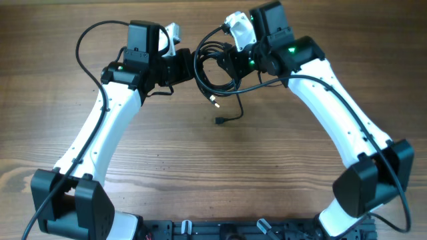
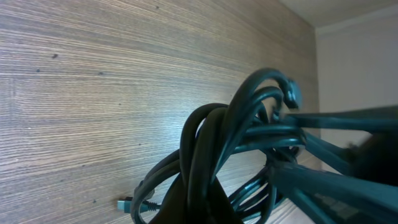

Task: Untangle cables

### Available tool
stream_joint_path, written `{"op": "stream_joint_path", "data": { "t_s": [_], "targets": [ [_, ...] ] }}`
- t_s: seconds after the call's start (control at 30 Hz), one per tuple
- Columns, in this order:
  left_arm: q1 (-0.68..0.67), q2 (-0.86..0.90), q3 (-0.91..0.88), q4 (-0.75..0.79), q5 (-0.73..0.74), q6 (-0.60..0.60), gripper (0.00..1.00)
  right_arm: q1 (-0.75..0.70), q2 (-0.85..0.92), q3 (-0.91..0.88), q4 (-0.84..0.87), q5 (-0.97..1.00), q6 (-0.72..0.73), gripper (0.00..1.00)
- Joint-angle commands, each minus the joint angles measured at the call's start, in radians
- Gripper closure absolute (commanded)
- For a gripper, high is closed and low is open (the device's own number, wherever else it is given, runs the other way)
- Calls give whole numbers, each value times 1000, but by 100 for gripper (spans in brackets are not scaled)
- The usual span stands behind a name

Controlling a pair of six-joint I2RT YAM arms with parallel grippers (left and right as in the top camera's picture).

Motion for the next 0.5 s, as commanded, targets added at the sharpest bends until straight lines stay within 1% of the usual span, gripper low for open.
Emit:
{"op": "stream_joint_path", "data": {
  "t_s": [0.0,0.07,0.1,0.13,0.17,0.23,0.27,0.37,0.43,0.47],
  "targets": [
    [-1,-7,16,3,54,-17,96,19,56,-5,7,13,-149,55],
    [-1,-7,16,3,54,-17,96,28,63,-5,16,13,-177,55],
    [-1,-7,16,1,54,-17,96,32,63,-5,28,19,-175,57],
    [-1,-7,16,-1,54,-17,96,32,63,-4,41,21,-172,63],
    [-1,-7,16,-8,53,-16,96,32,60,2,60,21,-137,75],
    [-1,-7,16,-23,37,-16,96,27,47,13,83,31,-65,92],
    [-1,-7,16,-30,21,-16,96,24,35,19,89,45,-24,96],
    [-1,-7,16,-55,-49,-16,96,-6,-20,21,96,54,86,96],
    [-1,-7,16,-74,-108,-22,96,-49,-64,21,88,53,185,96],
    [0,-7,16,-86,-151,-43,96,-77,-84,21,78,53,241,96]
  ]
}}
